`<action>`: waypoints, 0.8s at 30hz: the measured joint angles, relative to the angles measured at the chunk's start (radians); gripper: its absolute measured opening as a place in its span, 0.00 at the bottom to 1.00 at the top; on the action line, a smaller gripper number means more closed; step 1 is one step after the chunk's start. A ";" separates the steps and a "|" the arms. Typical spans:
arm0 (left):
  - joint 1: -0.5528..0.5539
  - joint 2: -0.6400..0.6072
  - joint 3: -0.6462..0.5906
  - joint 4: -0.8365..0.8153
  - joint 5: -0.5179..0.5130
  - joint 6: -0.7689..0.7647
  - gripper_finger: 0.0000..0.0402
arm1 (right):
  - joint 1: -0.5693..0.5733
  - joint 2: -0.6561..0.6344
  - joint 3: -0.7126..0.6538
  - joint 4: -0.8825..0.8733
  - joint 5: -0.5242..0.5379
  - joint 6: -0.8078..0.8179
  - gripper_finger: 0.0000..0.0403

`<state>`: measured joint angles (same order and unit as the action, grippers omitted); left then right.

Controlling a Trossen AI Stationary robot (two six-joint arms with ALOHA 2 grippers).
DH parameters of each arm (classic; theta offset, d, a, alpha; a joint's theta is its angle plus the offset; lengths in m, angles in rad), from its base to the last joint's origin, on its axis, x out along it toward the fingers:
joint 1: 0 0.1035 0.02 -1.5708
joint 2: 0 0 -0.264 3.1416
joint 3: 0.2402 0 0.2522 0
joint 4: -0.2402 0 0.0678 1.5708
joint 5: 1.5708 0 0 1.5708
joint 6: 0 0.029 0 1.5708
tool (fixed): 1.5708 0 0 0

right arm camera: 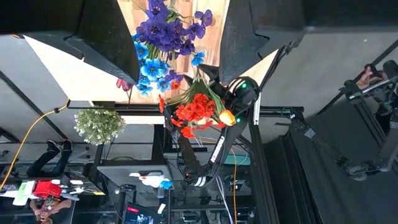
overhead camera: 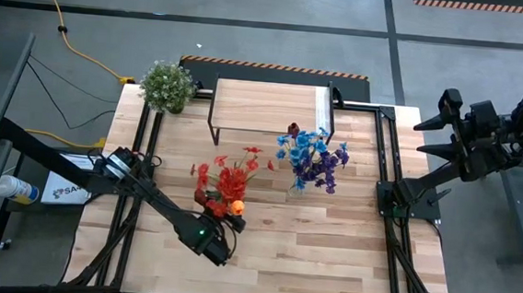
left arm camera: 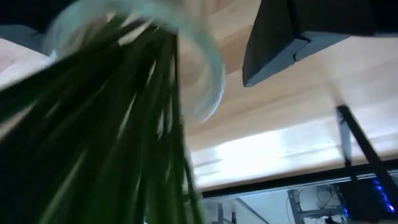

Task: Pick and place flowers into a vace then onto a shelf
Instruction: Put the left transparent vase onto the shelf

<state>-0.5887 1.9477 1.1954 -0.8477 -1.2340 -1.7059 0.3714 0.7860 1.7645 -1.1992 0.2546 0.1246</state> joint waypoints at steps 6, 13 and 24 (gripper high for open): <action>0.000 0.017 -0.003 0.011 0.014 -0.001 0.71 | 0.000 0.000 0.000 0.000 0.000 -0.021 0.52; -0.001 0.017 -0.001 0.013 0.008 0.007 0.50 | 0.000 0.000 0.000 0.000 0.000 -0.021 0.52; -0.001 0.007 -0.001 0.010 0.027 0.003 0.50 | 0.000 0.000 0.000 0.000 0.000 -0.036 0.53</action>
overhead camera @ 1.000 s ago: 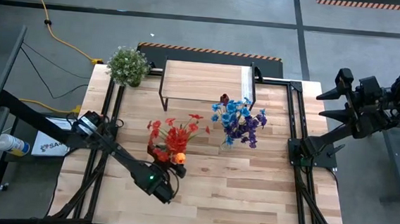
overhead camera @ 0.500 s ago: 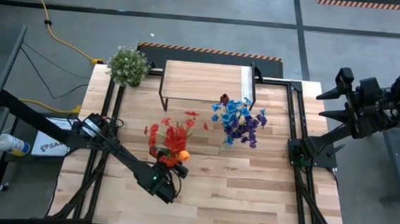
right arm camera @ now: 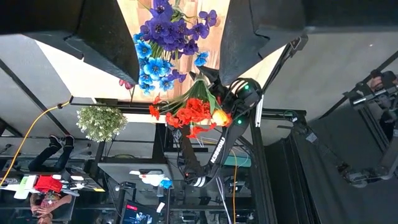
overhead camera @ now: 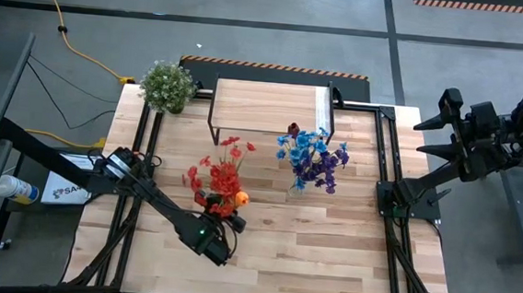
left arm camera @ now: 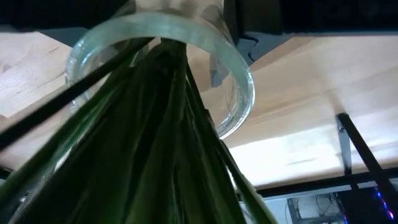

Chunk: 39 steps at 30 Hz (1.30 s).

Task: Pick and place flowers into a vace then onto a shelf
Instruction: Put the left transparent vase onto the shelf

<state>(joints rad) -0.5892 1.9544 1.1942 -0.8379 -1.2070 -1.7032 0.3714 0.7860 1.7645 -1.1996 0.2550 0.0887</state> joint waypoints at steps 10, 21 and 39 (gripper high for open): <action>0.000 -0.113 0.000 -0.060 -0.010 0.002 0.50 | 0.000 0.000 0.000 0.000 0.000 0.000 0.53; 0.031 -0.269 0.107 -0.177 -0.005 0.146 0.50 | 0.000 0.000 0.000 0.034 0.000 -0.007 0.53; 0.242 -0.395 0.325 -0.411 -0.027 0.283 0.50 | 0.000 0.000 0.000 0.065 0.000 -0.015 0.52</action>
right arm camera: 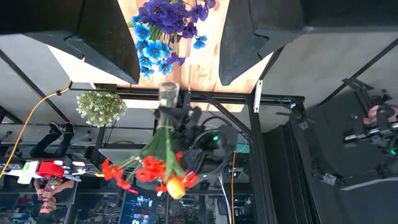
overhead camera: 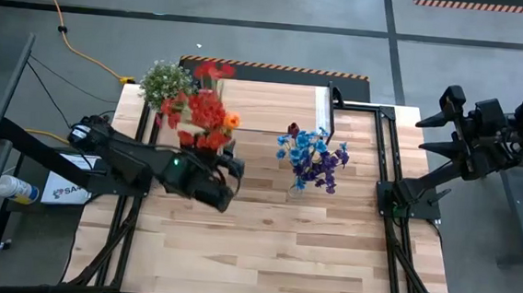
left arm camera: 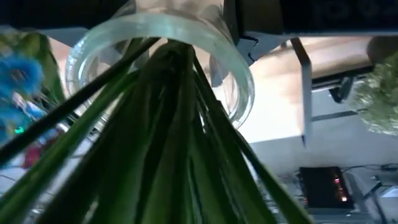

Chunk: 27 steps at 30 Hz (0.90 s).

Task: Pick and place flowers into a vace then onto a shelf
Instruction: Put the left transparent vase onto the shelf

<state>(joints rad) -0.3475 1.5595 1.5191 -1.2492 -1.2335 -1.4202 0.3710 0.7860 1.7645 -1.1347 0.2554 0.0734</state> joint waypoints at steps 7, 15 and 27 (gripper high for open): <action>0.128 -0.031 0.058 0.028 0.014 0.145 0.50 | 0.000 0.000 0.000 0.001 0.000 0.000 0.53; 0.297 -0.031 0.106 0.151 0.059 0.339 0.50 | 0.000 0.000 0.000 0.001 0.000 -0.003 0.52; 0.575 -0.031 0.106 0.537 0.274 0.789 0.50 | 0.000 0.000 0.000 0.000 0.000 0.000 0.52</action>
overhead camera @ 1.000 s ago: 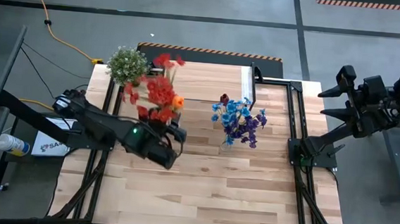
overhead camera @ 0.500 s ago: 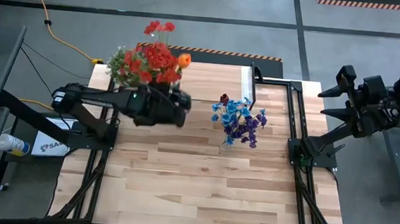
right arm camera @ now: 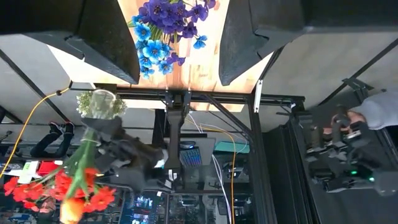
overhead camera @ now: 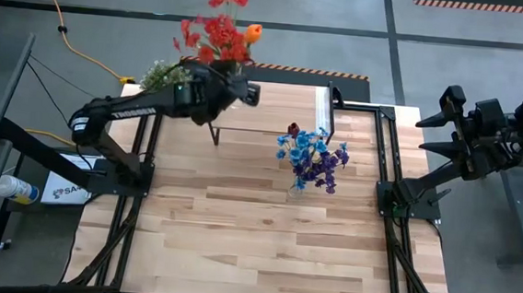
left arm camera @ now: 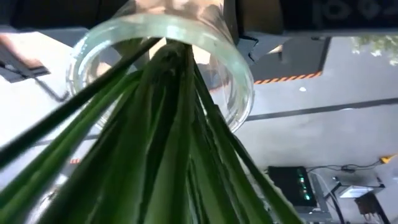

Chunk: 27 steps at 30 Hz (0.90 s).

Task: Pick and place flowers into a vace then onto a shelf
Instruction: Put the left transparent vase onto the shelf

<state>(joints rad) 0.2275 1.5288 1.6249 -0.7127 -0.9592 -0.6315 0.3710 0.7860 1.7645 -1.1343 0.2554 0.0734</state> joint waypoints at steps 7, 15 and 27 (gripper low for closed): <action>0.095 0.000 -0.014 0.068 0.072 0.098 0.50 | 0.000 0.000 0.000 0.000 0.000 -0.004 0.53; 0.193 0.000 -0.151 0.317 0.207 0.201 0.50 | 0.000 0.000 0.000 0.021 0.021 -0.003 0.52; 0.205 0.002 -0.311 0.461 0.229 0.213 0.50 | 0.000 0.000 0.000 0.040 0.028 -0.003 0.52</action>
<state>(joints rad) 0.4328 1.5303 1.3139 -0.2521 -0.7305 -0.4190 0.3710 0.7860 1.7645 -1.0939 0.2832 0.0700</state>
